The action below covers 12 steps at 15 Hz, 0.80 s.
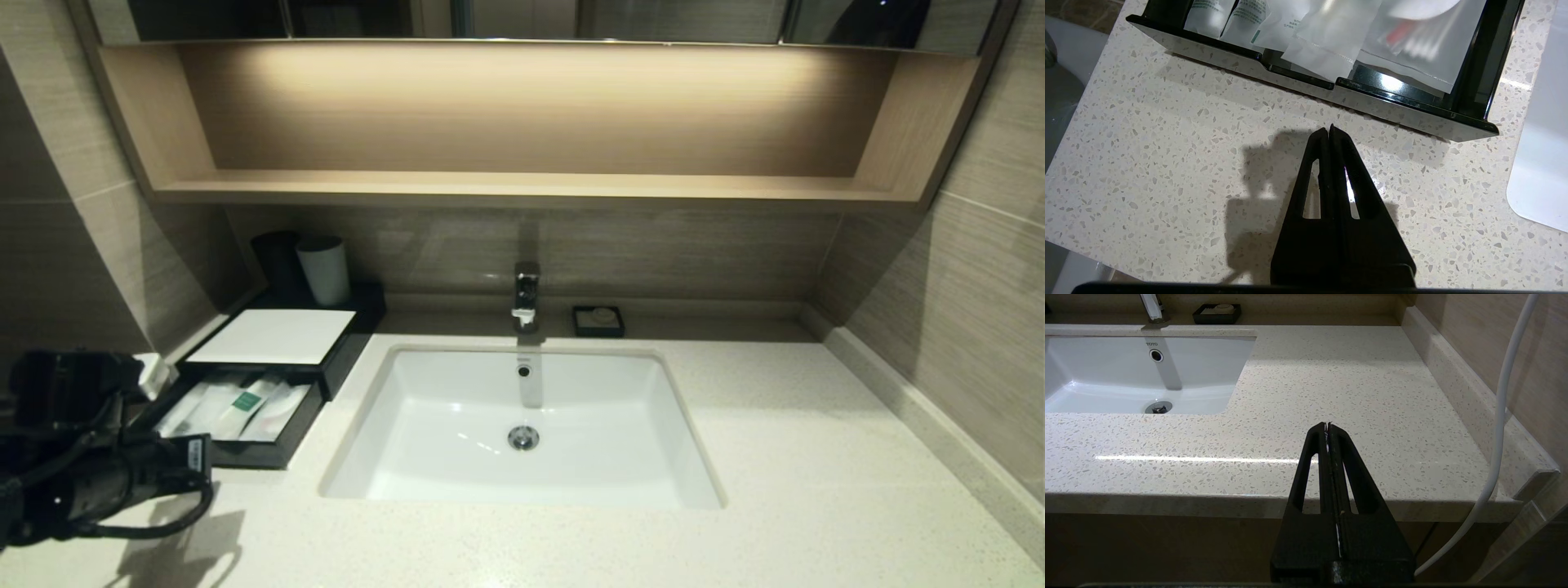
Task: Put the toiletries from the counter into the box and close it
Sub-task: Close the drawer
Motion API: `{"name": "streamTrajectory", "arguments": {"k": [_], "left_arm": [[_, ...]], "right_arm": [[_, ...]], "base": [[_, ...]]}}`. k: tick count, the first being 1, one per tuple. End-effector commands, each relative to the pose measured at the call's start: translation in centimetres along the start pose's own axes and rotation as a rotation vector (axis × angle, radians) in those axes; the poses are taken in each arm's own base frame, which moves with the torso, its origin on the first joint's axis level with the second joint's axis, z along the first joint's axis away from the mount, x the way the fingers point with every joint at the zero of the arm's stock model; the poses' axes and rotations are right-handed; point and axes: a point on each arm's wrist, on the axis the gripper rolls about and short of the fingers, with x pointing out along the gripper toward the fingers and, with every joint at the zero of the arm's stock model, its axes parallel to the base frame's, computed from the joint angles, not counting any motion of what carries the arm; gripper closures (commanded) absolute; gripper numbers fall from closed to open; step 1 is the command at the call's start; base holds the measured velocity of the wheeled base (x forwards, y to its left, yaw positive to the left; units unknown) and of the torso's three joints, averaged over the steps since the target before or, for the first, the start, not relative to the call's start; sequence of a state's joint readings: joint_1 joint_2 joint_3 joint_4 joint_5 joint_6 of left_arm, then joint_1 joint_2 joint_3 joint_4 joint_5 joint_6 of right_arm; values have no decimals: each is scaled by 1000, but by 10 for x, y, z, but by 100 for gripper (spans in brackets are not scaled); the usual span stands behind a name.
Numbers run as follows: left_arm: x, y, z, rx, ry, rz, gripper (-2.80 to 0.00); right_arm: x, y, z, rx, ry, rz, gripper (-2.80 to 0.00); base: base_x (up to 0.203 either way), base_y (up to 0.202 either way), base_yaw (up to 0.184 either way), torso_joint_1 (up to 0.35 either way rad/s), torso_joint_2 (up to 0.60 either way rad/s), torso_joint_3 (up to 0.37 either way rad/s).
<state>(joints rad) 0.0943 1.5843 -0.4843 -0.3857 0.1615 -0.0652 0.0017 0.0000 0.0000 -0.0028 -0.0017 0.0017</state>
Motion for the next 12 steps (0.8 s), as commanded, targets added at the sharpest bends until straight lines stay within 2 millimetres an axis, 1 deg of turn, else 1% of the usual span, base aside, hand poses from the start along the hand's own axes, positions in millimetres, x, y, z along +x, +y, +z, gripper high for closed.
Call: {"name": "streamTrajectory", "arguments": {"k": [1, 5, 9, 12], "left_arm": [[3, -4, -2, 13, 14, -11, 0], [3, -7, -5, 28, 40, -14, 0], [12, -10, -4, 35, 60, -16, 0], [12, -13, -4, 44, 60, -24, 0]], "right_arm": [[0, 0, 0, 0, 1, 0, 0], [0, 0, 0, 0, 1, 0, 0], [0, 0, 0, 0, 0, 1, 0], [0, 0, 0, 0, 0, 0, 0]], "base": [[0, 0, 0, 0, 0, 0], [0, 0, 0, 0, 0, 0], [0, 0, 0, 0, 0, 0], [0, 0, 0, 0, 0, 0]]}}
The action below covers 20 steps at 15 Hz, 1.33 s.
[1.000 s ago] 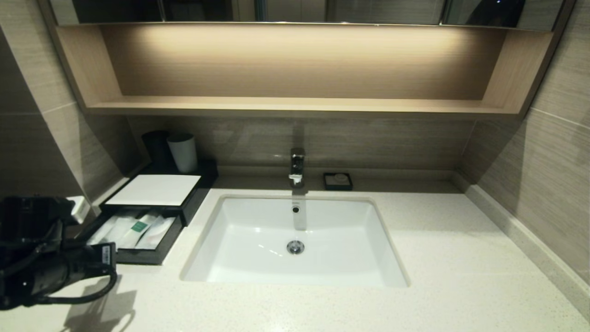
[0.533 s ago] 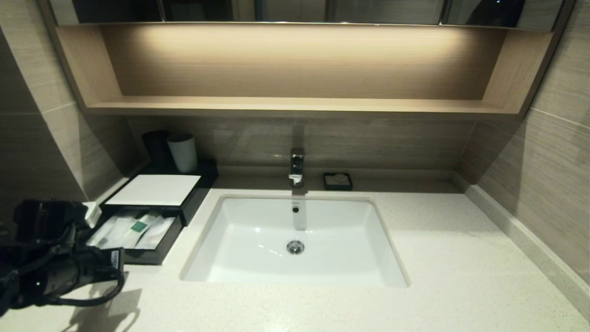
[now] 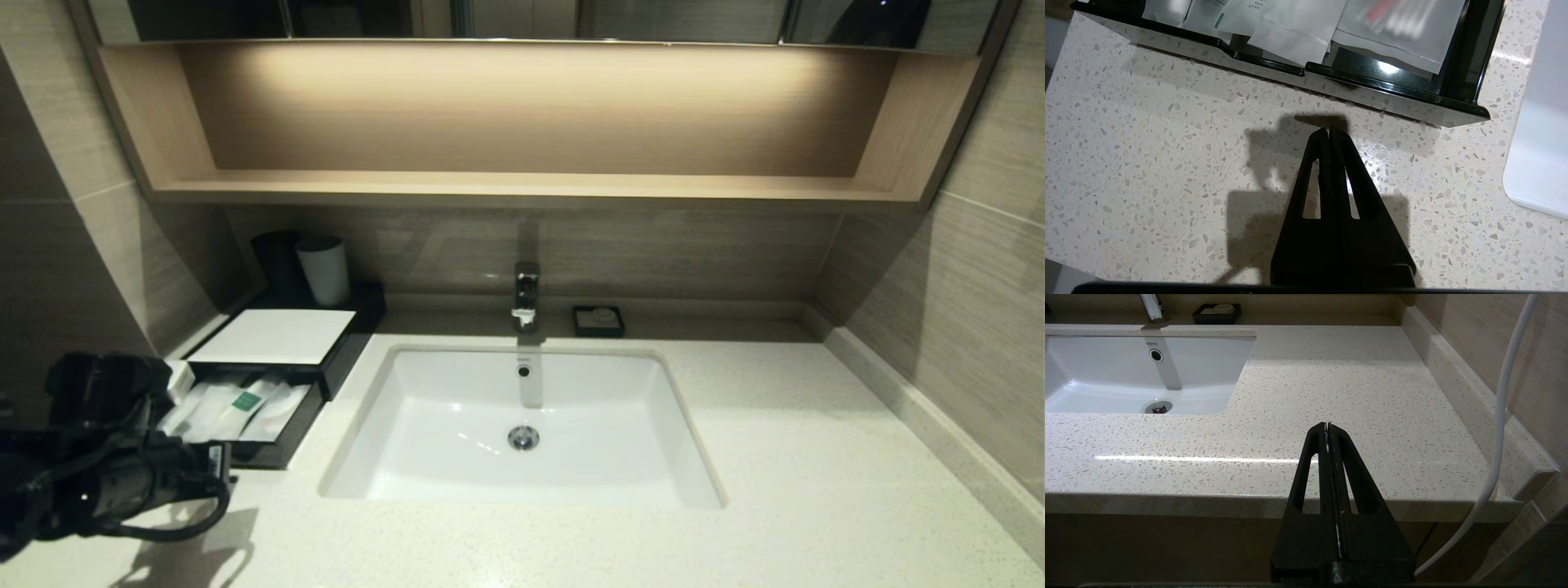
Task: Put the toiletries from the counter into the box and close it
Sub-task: Close the drawer
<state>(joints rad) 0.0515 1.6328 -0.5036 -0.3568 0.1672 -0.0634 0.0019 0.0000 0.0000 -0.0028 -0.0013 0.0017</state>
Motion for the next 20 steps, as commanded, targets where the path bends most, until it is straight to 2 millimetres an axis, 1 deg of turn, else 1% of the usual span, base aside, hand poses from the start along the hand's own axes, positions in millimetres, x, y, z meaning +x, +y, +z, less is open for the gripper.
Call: {"name": "streamTrajectory", "arguments": {"k": [1, 11, 20], "left_arm": [[3, -2, -1, 6, 10, -3, 0], [15, -7, -3, 20, 44, -6, 0], [23, -9, 4, 9, 39, -5, 0]], "right_arm": [[0, 0, 0, 0, 0, 1, 0], [0, 0, 0, 0, 0, -1, 0], [0, 0, 0, 0, 0, -1, 0]], "base": [[0, 0, 0, 0, 0, 0], [0, 0, 0, 0, 0, 0], [0, 0, 0, 0, 0, 0]]}}
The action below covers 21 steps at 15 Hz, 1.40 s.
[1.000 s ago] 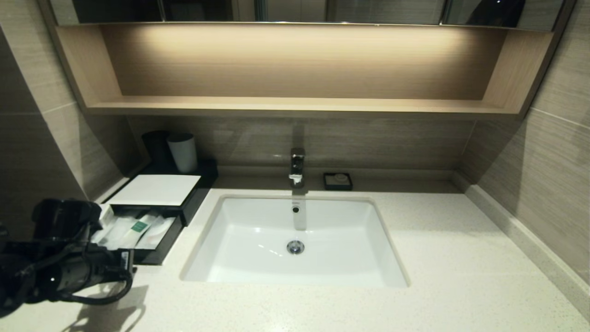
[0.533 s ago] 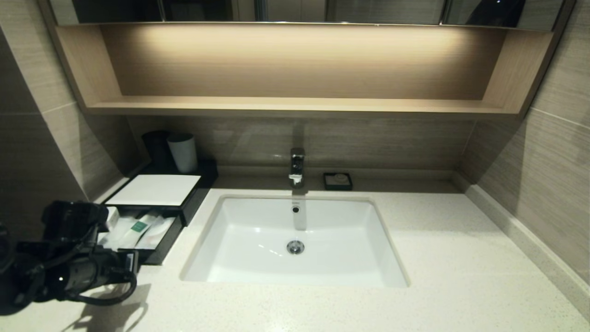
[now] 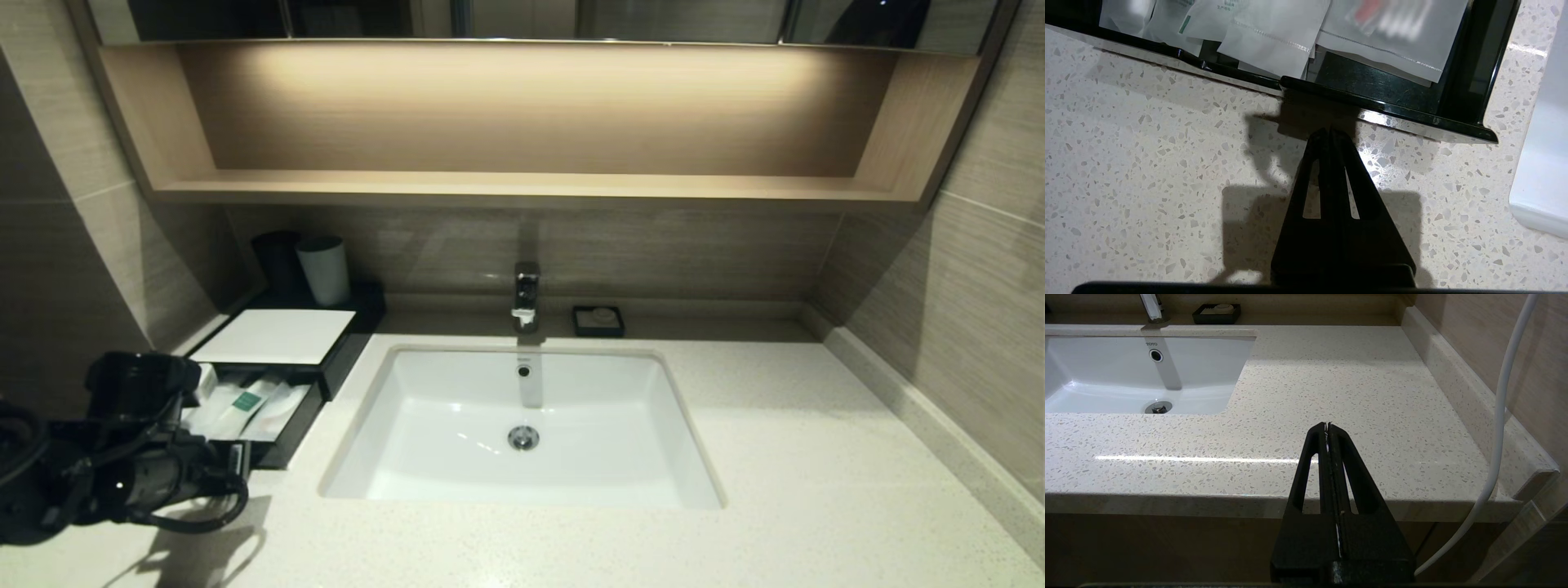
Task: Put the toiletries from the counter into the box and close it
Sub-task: Close the drawer
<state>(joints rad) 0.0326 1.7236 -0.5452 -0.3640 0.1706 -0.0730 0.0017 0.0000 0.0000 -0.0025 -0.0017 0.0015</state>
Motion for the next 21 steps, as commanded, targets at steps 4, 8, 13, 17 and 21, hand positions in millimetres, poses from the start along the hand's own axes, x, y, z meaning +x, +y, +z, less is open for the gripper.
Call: {"name": "streamTrajectory", "arguments": {"k": [4, 8, 13, 17, 21], "left_arm": [[3, -1, 4, -8, -11, 0, 0], [6, -2, 8, -12, -14, 0, 0], [10, -3, 13, -13, -22, -1, 0], [12, -4, 16, -14, -30, -3, 0], [15, -7, 21, -14, -38, -10, 0]], "right_arm": [[0, 0, 0, 0, -1, 0, 0], [0, 0, 0, 0, -1, 0, 0], [0, 0, 0, 0, 0, 0, 0], [0, 0, 0, 0, -1, 0, 0], [0, 0, 0, 0, -1, 0, 0]], "base": [[0, 0, 0, 0, 0, 0], [0, 0, 0, 0, 0, 0], [0, 0, 0, 0, 0, 0], [0, 0, 0, 0, 0, 0], [0, 0, 0, 0, 0, 0]]}}
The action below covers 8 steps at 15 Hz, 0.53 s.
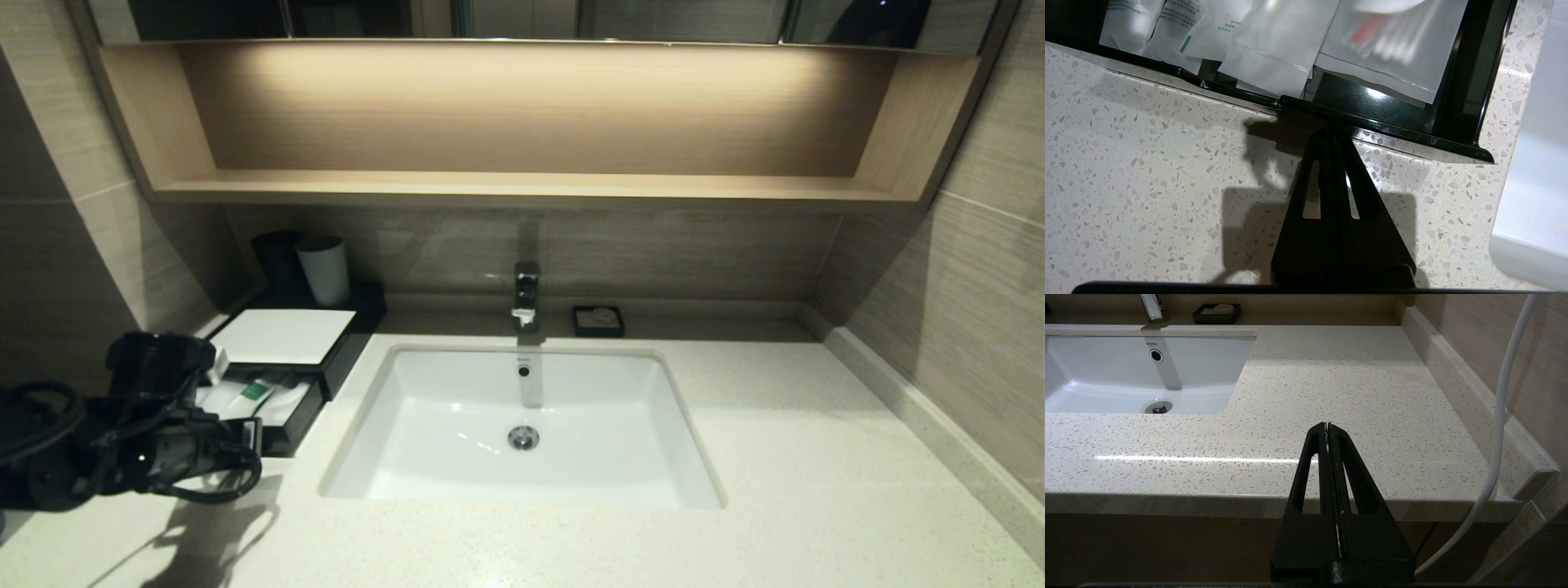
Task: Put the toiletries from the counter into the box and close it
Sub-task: Close the drawer
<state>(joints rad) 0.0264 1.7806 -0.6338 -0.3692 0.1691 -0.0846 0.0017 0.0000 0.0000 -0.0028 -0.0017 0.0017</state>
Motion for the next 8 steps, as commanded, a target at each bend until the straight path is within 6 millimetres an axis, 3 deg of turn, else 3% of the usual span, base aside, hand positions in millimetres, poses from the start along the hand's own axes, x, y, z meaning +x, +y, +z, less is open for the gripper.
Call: {"name": "streamTrajectory", "arguments": {"k": [1, 8], "left_arm": [[3, -2, 2, -10, -4, -1, 0], [6, -7, 12, -32, -50, -15, 0]], "right_arm": [[0, 0, 0, 0, 1, 0, 0], [0, 0, 0, 0, 1, 0, 0]], "base": [[0, 0, 0, 0, 0, 0], [0, 0, 0, 0, 0, 0]]}}
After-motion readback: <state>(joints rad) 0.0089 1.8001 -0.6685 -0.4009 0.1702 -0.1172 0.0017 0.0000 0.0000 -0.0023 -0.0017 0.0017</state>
